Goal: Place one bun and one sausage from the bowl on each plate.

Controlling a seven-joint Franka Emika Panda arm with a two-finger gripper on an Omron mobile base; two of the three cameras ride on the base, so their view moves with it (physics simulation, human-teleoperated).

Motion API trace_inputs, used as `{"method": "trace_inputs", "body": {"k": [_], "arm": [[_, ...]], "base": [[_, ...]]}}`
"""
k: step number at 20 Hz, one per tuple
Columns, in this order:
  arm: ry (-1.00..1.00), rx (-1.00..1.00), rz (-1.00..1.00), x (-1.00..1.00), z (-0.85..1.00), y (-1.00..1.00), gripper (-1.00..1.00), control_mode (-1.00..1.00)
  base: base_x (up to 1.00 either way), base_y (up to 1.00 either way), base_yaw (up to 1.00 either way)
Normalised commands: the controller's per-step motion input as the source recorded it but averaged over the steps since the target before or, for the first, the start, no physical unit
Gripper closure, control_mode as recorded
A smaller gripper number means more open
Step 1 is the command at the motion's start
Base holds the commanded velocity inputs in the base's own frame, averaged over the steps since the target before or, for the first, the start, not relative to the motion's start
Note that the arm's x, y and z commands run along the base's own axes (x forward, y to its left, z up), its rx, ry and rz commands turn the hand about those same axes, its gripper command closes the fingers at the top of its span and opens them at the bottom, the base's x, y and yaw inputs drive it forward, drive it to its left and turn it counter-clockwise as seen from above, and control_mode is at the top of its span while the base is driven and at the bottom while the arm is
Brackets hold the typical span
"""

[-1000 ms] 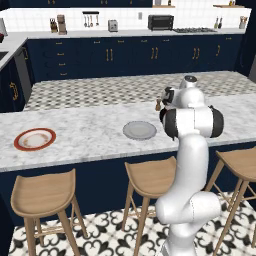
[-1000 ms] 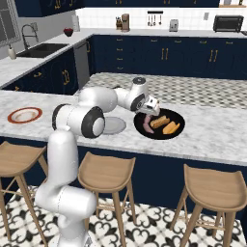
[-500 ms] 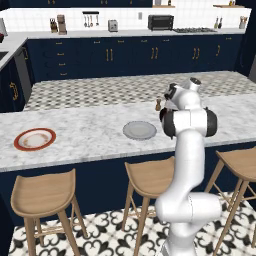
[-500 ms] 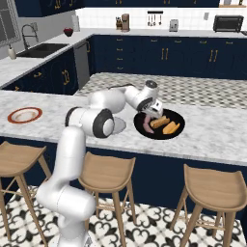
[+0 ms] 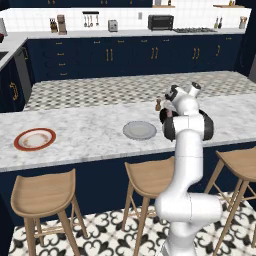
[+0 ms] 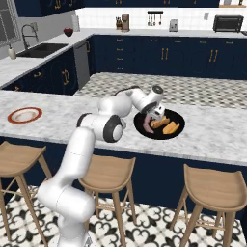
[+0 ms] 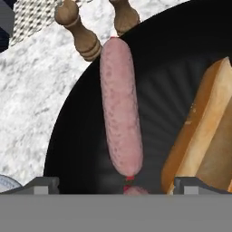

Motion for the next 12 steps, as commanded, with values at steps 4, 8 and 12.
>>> {"method": "trace_inputs", "body": {"k": [4,8,12], "arm": [[0.00,0.04,0.00,0.64,-0.15,0.00,-1.00,-1.00],[0.00,0.00,0.00,0.46,-0.21,0.00,-1.00,-1.00],[0.00,0.00,0.00,0.17,-0.30,0.00,-1.00,-1.00]], "base": [[0.00,0.00,0.00],[0.00,0.00,0.00],[0.00,0.00,0.00]]}}
